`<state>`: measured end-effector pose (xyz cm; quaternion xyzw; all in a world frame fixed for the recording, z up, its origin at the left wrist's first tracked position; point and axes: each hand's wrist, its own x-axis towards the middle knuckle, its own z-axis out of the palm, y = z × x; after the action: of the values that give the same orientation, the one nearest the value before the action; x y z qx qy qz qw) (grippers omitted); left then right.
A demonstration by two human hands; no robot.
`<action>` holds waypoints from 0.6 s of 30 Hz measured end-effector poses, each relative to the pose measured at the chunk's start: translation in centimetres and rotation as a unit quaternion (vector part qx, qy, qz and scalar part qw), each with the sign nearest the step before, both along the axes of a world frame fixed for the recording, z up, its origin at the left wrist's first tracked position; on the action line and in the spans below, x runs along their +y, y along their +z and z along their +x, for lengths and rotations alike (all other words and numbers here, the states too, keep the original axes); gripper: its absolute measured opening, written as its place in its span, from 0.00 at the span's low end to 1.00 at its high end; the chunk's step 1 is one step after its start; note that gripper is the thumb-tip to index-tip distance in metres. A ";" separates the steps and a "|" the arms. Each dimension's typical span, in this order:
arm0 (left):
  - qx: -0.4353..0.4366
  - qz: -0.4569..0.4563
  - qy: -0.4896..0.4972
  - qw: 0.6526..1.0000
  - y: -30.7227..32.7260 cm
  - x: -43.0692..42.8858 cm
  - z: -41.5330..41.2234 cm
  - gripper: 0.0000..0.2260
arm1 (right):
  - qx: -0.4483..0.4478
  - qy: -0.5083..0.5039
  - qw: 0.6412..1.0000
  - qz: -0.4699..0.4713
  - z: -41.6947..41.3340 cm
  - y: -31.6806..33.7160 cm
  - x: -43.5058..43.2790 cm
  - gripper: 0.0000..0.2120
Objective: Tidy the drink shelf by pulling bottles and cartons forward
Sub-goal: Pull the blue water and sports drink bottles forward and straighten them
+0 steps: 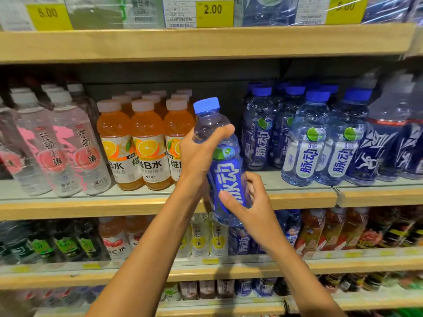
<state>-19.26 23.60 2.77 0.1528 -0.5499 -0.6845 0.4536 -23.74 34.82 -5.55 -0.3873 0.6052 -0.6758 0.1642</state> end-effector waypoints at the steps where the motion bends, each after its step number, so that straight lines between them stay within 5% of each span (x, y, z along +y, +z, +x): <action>1: 0.004 0.028 -0.043 0.999 0.2 -0.4 0.1 0.14 | -0.051 0.060 0.997 -0.013 -0.6 0.3 0.4 0.33; 5: 0.051 0.096 -0.268 0.957 1.2 -1.5 0.6 0.19 | -0.237 0.273 0.932 -0.025 -2.0 1.2 1.1 0.48; 10: 0.096 0.124 -0.411 0.898 1.8 -1.2 0.6 0.28 | -0.267 0.423 0.865 -0.041 -1.3 1.5 0.0 0.40; 13: 0.012 0.158 -0.367 0.917 0.4 0.1 1.3 0.08 | -0.259 0.431 0.864 -0.036 -0.4 1.6 -0.7 0.38; 15: -0.022 0.163 -0.248 0.955 -1.4 -0.2 1.5 0.14 | -0.240 0.407 0.881 -0.025 -0.1 1.4 -0.9 0.37; 16: 0.002 0.181 -0.266 0.947 -1.7 -0.5 1.9 0.12 | -0.235 0.389 0.891 -0.019 0.0 1.4 -0.9 0.37; 17: 0.027 0.216 -0.353 0.910 -1.5 -0.7 1.9 0.05 | -0.235 0.373 0.898 -0.014 0.1 1.3 -0.9 0.38; 18: 0.041 0.212 -0.437 0.873 -0.5 -0.2 1.8 0.08 | -0.232 0.359 0.904 -0.015 0.2 1.3 -0.7 0.37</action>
<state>-17.49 23.36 2.27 -0.0395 -0.3833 -0.9187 0.0871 -23.56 34.07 -4.22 -0.4131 0.3593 -0.6510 0.5258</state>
